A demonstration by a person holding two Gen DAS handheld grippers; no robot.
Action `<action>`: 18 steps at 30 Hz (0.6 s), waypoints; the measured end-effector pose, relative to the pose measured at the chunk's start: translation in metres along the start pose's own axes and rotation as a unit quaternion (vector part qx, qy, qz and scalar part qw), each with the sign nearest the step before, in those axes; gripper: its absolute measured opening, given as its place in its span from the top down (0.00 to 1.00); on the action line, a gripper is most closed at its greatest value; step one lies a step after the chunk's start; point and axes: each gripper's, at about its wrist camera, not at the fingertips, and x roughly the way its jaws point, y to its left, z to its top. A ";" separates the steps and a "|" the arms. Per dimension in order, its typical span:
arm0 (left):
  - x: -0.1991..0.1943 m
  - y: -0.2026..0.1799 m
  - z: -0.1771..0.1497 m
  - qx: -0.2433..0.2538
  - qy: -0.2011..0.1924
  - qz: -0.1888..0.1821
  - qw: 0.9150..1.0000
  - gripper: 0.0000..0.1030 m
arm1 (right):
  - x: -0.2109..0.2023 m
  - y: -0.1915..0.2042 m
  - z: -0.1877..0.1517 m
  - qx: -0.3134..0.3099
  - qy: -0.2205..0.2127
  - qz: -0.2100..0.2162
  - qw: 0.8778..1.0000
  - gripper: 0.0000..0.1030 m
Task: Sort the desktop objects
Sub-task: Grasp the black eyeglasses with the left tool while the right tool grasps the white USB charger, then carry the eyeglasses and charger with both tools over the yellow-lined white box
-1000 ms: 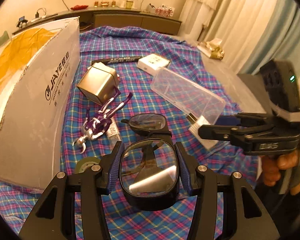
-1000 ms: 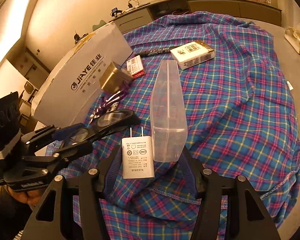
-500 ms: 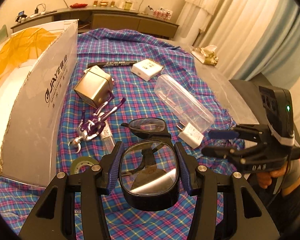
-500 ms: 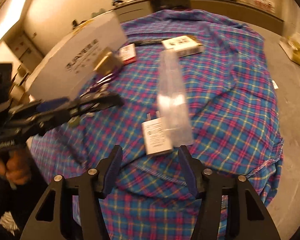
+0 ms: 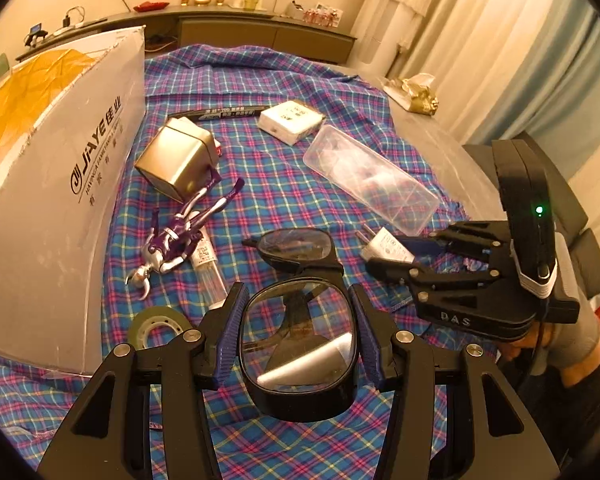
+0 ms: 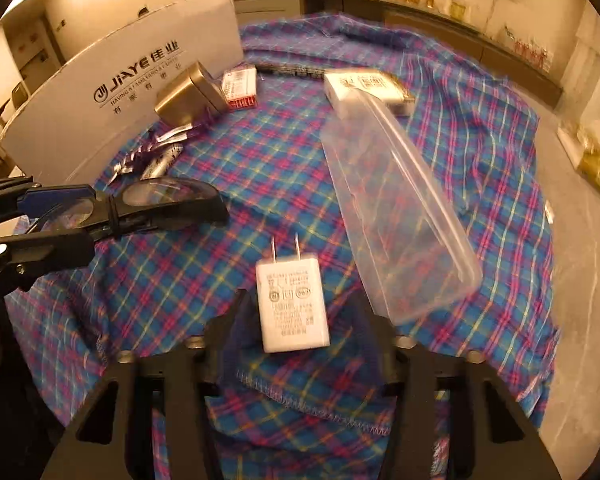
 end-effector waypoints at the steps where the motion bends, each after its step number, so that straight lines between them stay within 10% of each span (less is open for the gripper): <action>1: -0.003 0.000 0.001 0.000 -0.003 -0.002 1.000 0.49 | -0.003 -0.001 0.000 0.003 -0.004 0.003 1.000 0.69; 18: -0.046 -0.010 0.023 0.008 -0.058 -0.032 0.998 0.49 | -0.058 0.014 0.019 0.042 -0.077 0.013 0.996 0.69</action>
